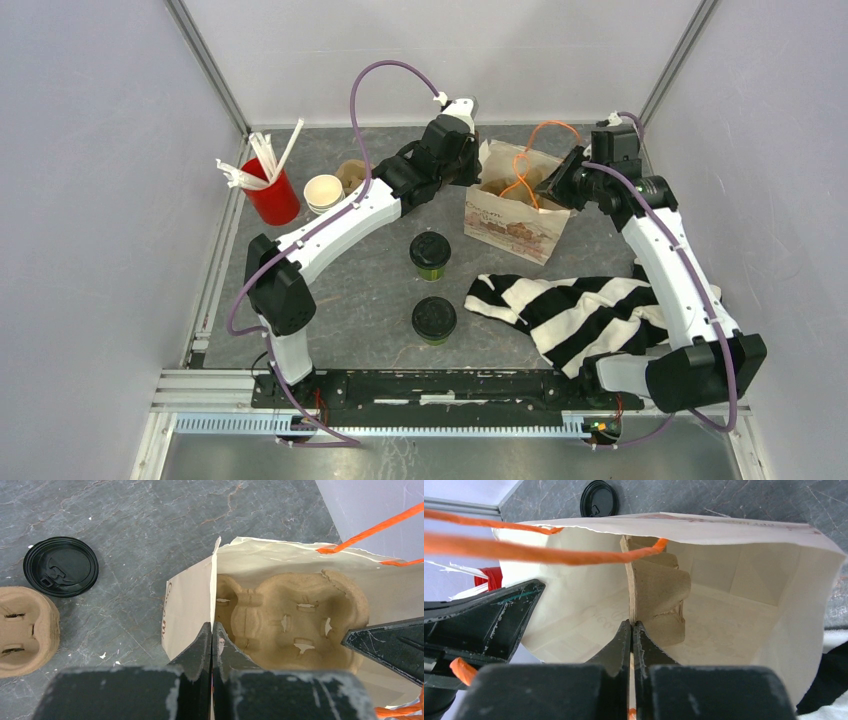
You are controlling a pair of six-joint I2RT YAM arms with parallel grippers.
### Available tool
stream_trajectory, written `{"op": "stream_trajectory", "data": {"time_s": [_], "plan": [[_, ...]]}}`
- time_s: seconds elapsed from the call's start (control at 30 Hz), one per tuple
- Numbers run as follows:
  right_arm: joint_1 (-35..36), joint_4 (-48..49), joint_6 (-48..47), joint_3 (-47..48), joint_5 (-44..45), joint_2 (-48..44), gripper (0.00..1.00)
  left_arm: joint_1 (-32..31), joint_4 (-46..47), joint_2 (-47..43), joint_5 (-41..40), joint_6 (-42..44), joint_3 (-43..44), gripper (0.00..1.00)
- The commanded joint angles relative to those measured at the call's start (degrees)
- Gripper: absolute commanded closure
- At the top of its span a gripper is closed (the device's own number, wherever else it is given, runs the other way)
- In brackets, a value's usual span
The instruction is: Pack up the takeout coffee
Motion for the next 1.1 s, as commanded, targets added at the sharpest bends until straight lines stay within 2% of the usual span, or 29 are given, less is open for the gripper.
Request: {"op": "stream_trajectory", "data": {"time_s": [0.0, 0.07, 0.17, 0.37, 0.6, 0.8, 0.93, 1.07], "plan": [[-0.71, -10.86, -13.20, 9.26, 7.72, 2.86, 0.55, -0.24, 1.01, -1.90, -3.09, -1.89, 0.44, 0.98], [-0.79, -13.93, -17.69, 10.42, 8.82, 0.77, 0.42, -0.23, 0.52, -1.63, -3.53, -1.96, 0.64, 0.98], [-0.81, -14.00, -18.66, 12.91, 8.38, -2.91, 0.35, -0.23, -1.25, -0.53, -3.38, -1.63, 2.08, 0.98], [-0.81, -22.03, -26.40, 24.87, 14.71, -1.03, 0.33, -0.23, -3.47, 0.71, -3.62, -1.29, 4.81, 0.98], [-0.82, -21.11, -34.94, 23.62, 16.79, -2.92, 0.16, -0.23, -6.45, 2.45, -2.68, -2.14, 8.41, 0.97], [-0.74, -19.85, -38.58, 23.62, 12.40, -1.86, 0.13, -0.23, -9.71, 3.80, -3.02, -2.57, 11.60, 0.93], [-0.85, -18.76, -42.10, 24.35, 6.22, -2.50, 0.09, -0.07, -11.63, 4.03, -3.12, -2.74, 12.83, 0.81], [-0.78, -16.67, -44.91, 23.39, 1.50, -5.45, 0.04, 0.11, -14.73, 4.01, -3.88, -2.18, 15.07, 0.50]]}}
